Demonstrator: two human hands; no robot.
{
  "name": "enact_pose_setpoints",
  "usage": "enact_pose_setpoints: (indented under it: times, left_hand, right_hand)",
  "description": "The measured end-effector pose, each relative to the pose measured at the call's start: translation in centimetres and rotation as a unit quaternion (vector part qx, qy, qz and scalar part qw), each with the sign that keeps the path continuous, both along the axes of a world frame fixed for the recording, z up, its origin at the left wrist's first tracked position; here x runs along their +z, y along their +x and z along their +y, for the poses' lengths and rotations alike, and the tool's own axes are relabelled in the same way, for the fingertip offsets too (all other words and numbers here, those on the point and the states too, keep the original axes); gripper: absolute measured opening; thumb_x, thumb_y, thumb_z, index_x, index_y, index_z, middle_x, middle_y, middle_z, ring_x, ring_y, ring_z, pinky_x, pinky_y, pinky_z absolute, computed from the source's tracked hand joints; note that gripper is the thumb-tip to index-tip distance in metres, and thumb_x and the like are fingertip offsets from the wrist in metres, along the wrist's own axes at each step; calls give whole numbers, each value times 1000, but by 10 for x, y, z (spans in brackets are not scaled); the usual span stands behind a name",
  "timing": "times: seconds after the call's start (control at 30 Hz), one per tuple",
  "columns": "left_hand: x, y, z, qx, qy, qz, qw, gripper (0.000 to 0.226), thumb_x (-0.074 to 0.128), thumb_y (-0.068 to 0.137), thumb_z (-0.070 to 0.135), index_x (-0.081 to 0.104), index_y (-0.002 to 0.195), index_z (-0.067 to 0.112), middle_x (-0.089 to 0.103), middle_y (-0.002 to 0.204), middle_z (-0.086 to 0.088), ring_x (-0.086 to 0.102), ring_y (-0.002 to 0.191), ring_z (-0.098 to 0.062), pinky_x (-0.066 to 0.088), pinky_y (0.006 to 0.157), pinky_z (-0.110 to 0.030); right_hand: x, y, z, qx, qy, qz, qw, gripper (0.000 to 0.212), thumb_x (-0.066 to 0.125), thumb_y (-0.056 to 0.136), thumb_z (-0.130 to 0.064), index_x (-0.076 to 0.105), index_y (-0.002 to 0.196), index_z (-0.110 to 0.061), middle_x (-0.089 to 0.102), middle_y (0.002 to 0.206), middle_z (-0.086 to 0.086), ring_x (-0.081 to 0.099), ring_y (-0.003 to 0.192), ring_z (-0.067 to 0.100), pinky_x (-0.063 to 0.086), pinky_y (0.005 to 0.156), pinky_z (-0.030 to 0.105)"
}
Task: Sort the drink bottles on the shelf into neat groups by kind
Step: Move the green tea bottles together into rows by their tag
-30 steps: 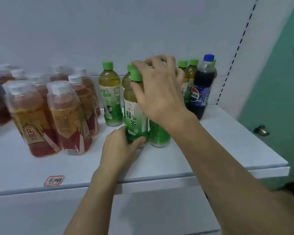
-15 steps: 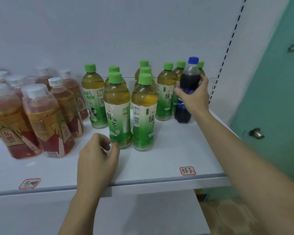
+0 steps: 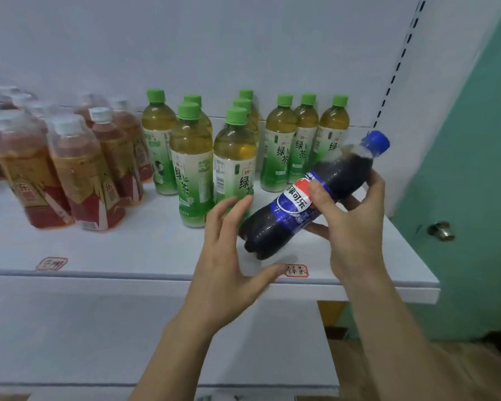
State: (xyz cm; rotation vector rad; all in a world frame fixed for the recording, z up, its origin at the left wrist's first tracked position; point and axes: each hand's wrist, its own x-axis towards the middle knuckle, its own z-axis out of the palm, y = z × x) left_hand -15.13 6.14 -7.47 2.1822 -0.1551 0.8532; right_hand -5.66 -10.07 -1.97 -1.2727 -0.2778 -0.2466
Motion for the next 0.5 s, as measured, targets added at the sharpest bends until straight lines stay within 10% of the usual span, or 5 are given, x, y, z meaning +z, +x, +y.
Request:
enact_pose_setpoints:
  times: [0.3,0.5]
  left_hand:
    - [7,-66,50,87,59,-106,989,64,87,76,25,58,132,13,58,127,0,57,119,-15,46,100,-22]
    - [1,-112,113,218,57,-104,969,70,91,72,12,58,133,12,55,133,-5,55,124,-26,52,99,-35]
  right_hand:
    - [6,-61,36,94,49,60,993,34,48,90,-57,67,106,-33,76,101,-12,72,100,5,62,85,33]
    - [8,-94,108,138,-6,9,990,32,55,90,-50,73,96,-25,77,92,-11,71,93,5,59,71,31]
